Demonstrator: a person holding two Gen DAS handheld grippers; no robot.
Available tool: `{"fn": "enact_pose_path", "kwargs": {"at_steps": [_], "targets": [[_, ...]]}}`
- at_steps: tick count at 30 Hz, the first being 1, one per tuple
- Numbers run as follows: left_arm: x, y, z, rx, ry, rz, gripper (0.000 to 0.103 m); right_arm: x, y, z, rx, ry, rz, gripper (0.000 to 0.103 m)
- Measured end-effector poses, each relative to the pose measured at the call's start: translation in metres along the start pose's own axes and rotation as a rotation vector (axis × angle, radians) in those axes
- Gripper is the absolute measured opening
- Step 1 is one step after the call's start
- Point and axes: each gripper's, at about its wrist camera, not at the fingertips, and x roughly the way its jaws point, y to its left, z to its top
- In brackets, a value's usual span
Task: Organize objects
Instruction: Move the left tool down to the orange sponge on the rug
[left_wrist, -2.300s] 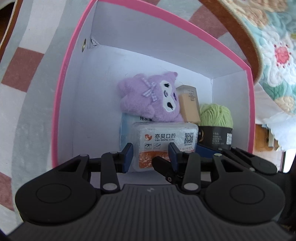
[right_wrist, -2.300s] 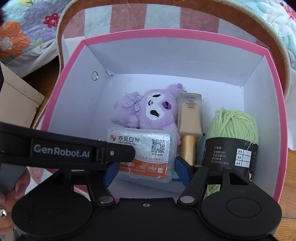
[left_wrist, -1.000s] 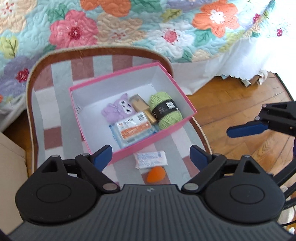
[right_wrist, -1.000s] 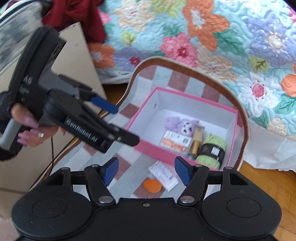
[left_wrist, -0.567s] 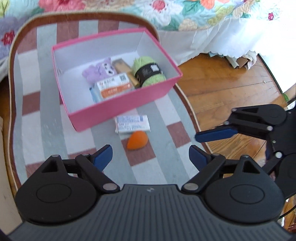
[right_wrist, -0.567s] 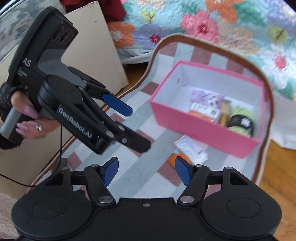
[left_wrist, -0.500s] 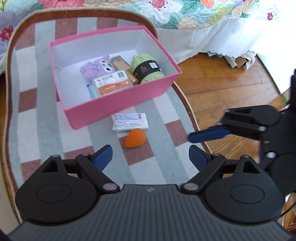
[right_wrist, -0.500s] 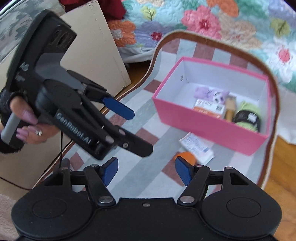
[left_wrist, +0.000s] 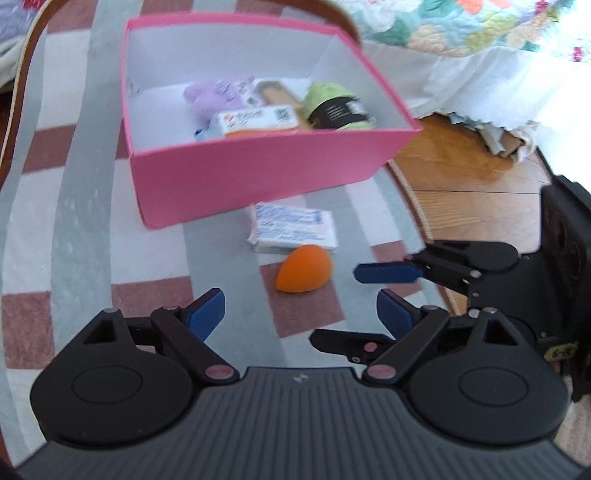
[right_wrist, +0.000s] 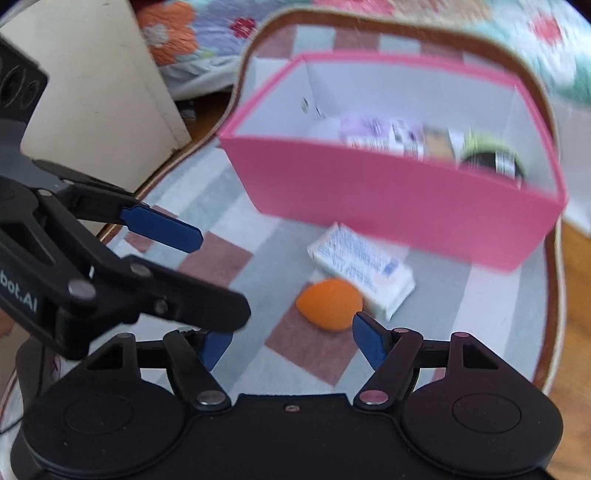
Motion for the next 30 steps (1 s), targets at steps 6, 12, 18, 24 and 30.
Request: {"fn": "enact_pose_path", "kwargs": {"at_steps": [6, 12, 18, 24, 30], "targets": [[0.040, 0.017, -0.009, -0.120, 0.017, -0.065, 0.085, 0.022, -0.005, -0.010, -0.055, -0.021, -0.081, 0.076], [0.057, 0.010, -0.013, -0.099, -0.051, -0.061, 0.063, 0.030, -0.007, -0.017, -0.102, -0.057, -0.104, 0.076], [0.066, 0.009, -0.014, -0.104, -0.052, -0.013, 0.055, 0.029, -0.005, -0.017, -0.121, -0.105, -0.084, 0.075], [0.067, 0.009, -0.016, -0.127, -0.037, -0.062, 0.034, 0.040, -0.004, -0.020, -0.153, -0.073, -0.106, 0.058], [0.055, 0.012, -0.019, -0.149, -0.048, -0.079, 0.034, 0.037, 0.006, -0.022, -0.211, -0.085, -0.141, 0.050]]}}
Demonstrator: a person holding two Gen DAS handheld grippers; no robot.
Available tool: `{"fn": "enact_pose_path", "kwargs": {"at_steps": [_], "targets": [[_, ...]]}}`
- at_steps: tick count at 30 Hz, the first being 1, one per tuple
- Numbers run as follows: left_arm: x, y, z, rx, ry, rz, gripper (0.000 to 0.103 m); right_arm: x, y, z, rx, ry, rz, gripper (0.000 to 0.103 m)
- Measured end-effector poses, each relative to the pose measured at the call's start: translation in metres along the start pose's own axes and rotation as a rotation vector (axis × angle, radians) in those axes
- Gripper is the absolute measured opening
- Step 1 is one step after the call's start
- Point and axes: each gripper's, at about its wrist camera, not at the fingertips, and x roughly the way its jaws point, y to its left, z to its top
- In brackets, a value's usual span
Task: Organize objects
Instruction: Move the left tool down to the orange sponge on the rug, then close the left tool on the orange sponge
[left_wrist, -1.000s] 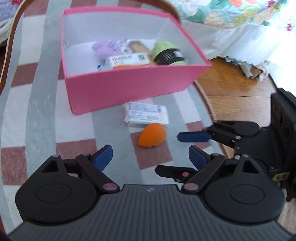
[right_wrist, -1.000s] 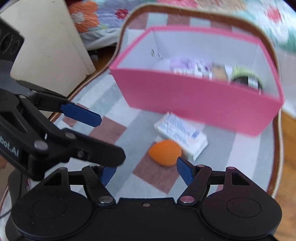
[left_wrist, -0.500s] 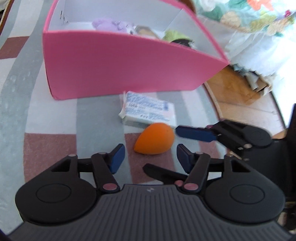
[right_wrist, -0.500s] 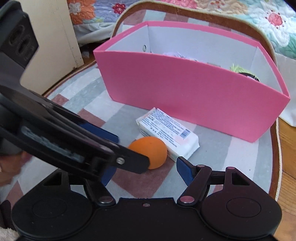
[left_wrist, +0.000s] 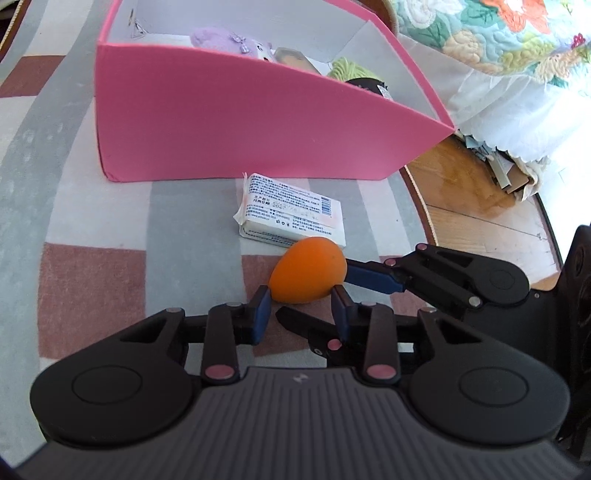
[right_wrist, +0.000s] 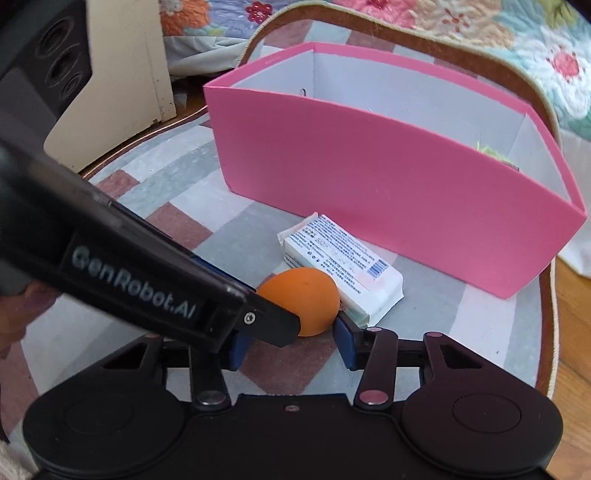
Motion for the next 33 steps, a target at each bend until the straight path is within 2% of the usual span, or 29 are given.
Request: {"fn": "enact_pose_path", "kwargs": {"at_steps": [10, 14, 19, 28, 31, 33], "targets": [[-0.029, -0.002, -0.004, 0.074, 0.038, 0.027, 0.036, -0.014, 0.016, 0.007, 0.002, 0.008, 0.059, 0.049], [-0.028, 0.005, -0.006, 0.058, 0.054, 0.029, 0.036, -0.012, 0.021, 0.010, 0.015, 0.049, 0.085, 0.049], [-0.018, 0.013, -0.007, -0.014, 0.068, -0.002, 0.036, -0.003, 0.014, 0.007, 0.062, 0.096, 0.077, 0.048], [-0.014, 0.017, 0.003, -0.035, 0.018, 0.004, 0.037, 0.004, 0.005, 0.004, 0.098, 0.118, 0.061, 0.049], [-0.015, 0.020, 0.009, -0.054, -0.017, -0.005, 0.039, 0.003, 0.004, 0.004, 0.104, 0.104, 0.067, 0.052], [-0.012, 0.020, 0.011, -0.046, -0.011, -0.002, 0.039, 0.001, 0.003, 0.005, 0.111, 0.088, 0.073, 0.056]]}}
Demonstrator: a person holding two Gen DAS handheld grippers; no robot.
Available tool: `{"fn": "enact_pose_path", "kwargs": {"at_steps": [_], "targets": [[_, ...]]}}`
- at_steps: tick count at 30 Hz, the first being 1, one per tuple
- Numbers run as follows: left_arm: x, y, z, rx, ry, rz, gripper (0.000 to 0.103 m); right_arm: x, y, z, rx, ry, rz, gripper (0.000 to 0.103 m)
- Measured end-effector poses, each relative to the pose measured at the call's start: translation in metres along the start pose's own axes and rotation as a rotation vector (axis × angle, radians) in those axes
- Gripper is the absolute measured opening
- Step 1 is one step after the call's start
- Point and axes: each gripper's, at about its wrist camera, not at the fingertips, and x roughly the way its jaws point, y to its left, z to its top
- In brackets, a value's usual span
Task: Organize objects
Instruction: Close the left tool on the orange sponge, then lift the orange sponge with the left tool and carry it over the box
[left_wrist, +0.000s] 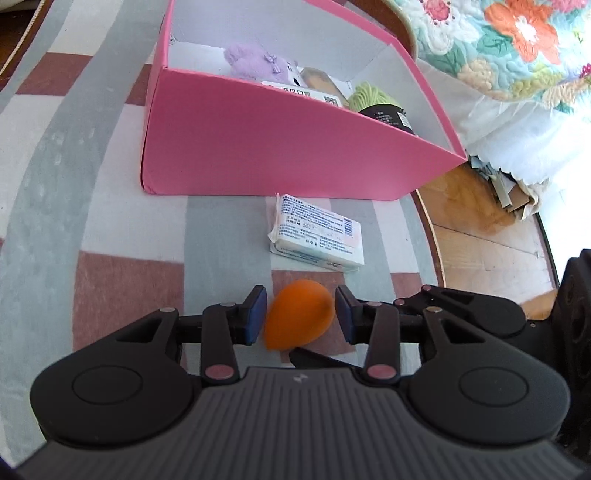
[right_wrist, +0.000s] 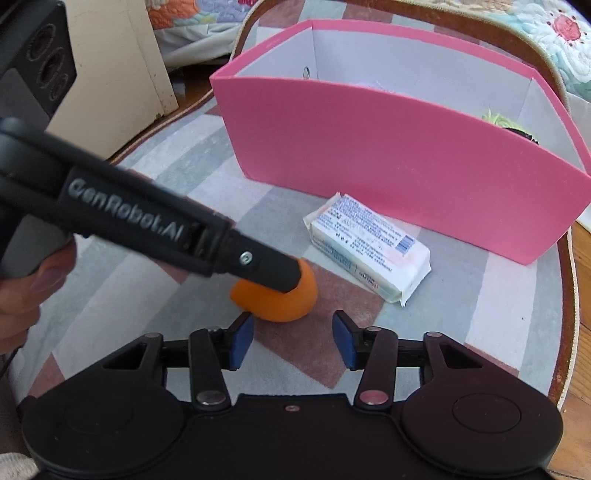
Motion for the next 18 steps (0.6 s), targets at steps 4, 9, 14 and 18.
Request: {"fn": "enact_pose_path", "kwargs": {"at_steps": [4, 9, 14, 18], "targets": [[0.009, -0.005, -0.007, 0.031, 0.031, -0.006, 0.039, 0.003, -0.001, 0.001, 0.017, -0.007, 0.059, 0.054], [0.001, -0.008, -0.012, 0.039, 0.030, 0.000, 0.036, 0.005, 0.001, 0.000, -0.012, -0.004, 0.052, 0.047], [-0.031, -0.030, -0.005, 0.093, 0.023, 0.002, 0.036, -0.020, 0.012, 0.006, -0.022, -0.016, 0.043, 0.048], [-0.059, -0.056, 0.009, 0.149, 0.064, 0.001, 0.036, -0.055, 0.013, 0.018, 0.026, -0.035, 0.060, 0.051]]}}
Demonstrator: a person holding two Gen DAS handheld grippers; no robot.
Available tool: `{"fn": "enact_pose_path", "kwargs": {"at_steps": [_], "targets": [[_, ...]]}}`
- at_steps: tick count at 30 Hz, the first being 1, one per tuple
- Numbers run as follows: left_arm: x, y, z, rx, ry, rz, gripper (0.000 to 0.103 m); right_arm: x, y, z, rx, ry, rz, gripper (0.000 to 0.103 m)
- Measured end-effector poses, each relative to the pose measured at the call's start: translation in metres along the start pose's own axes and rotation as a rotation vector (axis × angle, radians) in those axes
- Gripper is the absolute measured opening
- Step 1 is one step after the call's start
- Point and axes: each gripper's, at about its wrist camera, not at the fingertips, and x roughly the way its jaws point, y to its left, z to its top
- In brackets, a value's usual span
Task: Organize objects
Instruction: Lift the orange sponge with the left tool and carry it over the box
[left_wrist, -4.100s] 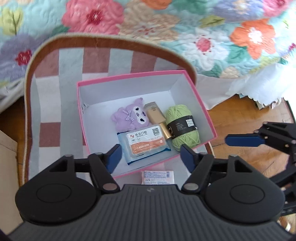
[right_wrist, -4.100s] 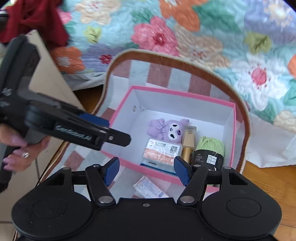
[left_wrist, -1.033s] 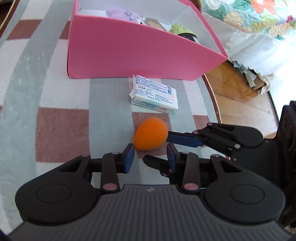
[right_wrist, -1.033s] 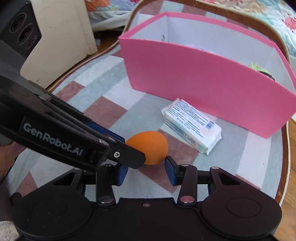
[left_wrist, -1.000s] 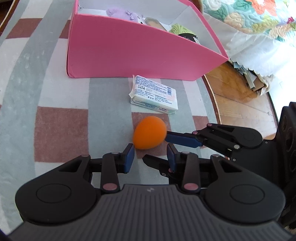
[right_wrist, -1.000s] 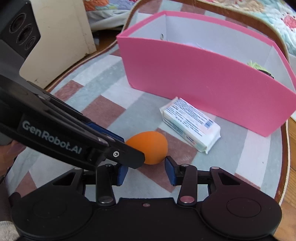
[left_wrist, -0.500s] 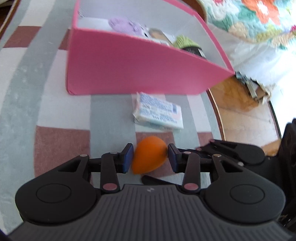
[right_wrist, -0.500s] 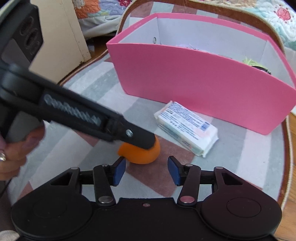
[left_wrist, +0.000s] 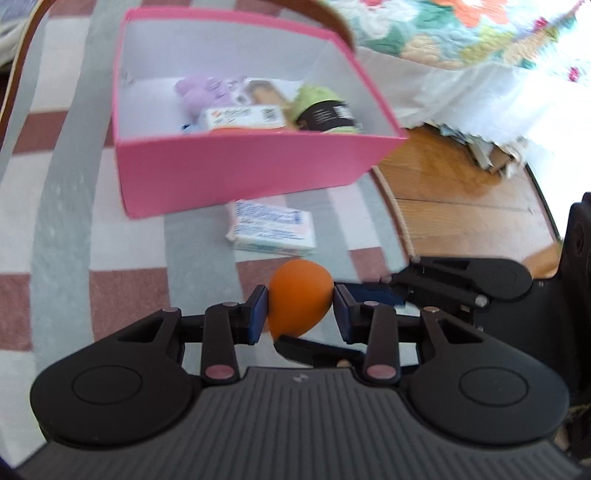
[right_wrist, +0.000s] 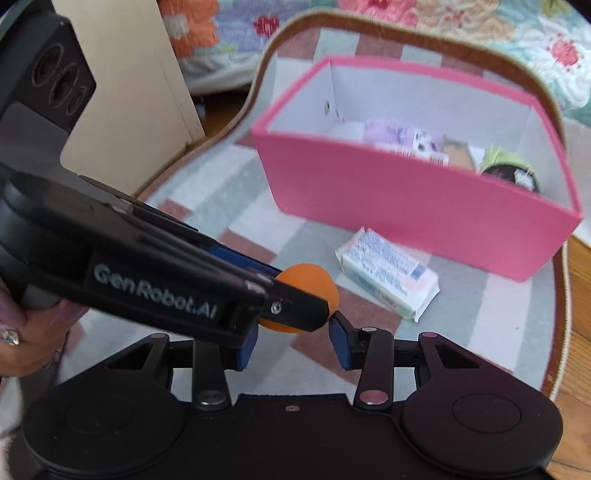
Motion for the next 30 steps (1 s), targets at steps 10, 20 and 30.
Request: {"fn": "enact_pose_path", "kwargs": {"at_steps": [10, 20, 30], "targets": [[-0.062, -0.052, 0.071, 0.121, -0.091, -0.018, 0.036, -0.082, -0.001, 0.053, -0.058, -0.178, -0.064, 0.053], [-0.034, -0.059, 0.155, 0.136, -0.157, 0.004, 0.035, -0.070, -0.058, 0.130, 0.004, -0.219, -0.135, 0.048], [0.058, -0.017, 0.195, -0.037, -0.194, 0.001, 0.036, -0.003, -0.112, 0.162, 0.069, -0.143, -0.242, 0.046]]}}
